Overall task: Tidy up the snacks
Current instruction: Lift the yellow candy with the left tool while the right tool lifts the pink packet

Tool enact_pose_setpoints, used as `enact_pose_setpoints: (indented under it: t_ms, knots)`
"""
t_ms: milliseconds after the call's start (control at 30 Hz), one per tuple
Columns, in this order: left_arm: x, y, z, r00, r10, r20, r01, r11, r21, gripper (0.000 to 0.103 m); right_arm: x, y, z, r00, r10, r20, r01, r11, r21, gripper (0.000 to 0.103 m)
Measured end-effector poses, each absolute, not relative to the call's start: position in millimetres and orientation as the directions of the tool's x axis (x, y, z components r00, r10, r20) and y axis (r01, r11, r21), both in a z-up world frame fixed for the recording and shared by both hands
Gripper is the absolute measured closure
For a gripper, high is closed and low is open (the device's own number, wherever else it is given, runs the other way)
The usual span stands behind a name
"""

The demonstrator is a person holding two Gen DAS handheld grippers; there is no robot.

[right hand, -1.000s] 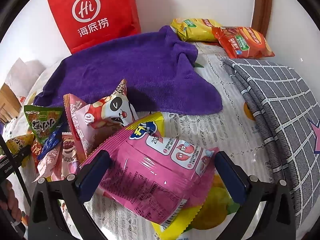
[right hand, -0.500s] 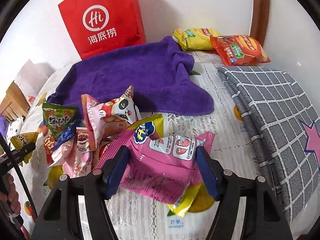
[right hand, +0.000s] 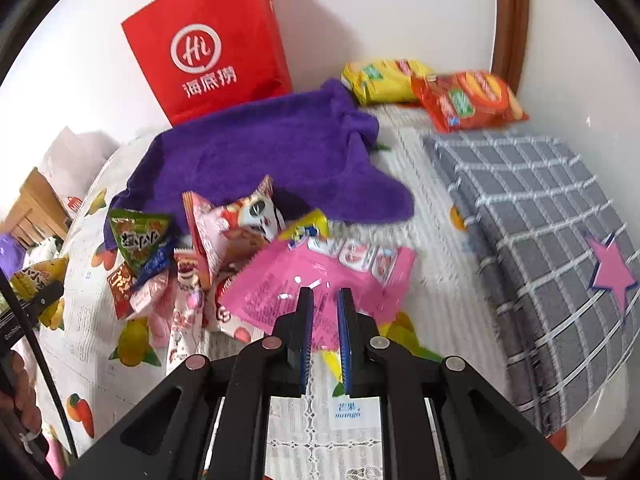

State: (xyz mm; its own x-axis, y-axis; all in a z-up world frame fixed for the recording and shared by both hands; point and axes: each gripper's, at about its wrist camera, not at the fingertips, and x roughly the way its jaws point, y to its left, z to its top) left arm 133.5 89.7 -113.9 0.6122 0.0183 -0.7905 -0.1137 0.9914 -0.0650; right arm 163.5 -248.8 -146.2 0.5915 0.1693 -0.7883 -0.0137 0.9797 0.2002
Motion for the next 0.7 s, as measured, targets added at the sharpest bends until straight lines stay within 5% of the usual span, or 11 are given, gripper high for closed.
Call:
enact_pose_setpoints:
  t_ms: [100,167,300,700]
  knots:
    - [132.3,88.5,-114.7,0.609,0.016,-0.793,-0.111,0.992,-0.066,0.059,163.3,-250.6,-154.1,0.579,0.172,-0.797,-0.009,0.979,0.205,0.070]
    - [133.1,88.1,-117.0,0.605,0.014,-0.796,-0.109,0.992,-0.066,0.059,162.3,-251.8,-154.0,0.599,0.155,-0.786,0.007,0.980,0.199,0.045]
    - [136.0,88.5,-121.4,0.598,0.008,-0.801,-0.108,0.992,-0.071,0.059,167.6,-252.3,-149.2,0.626,0.179,-0.759,0.006,0.972,0.235,0.018]
    - [152.6,93.2,-135.4,0.578,-0.008,-0.816,-0.100,0.992,-0.081,0.059,206.3,-237.2,-179.4,0.585,0.069,-0.808,0.122,0.978,0.171,0.014]
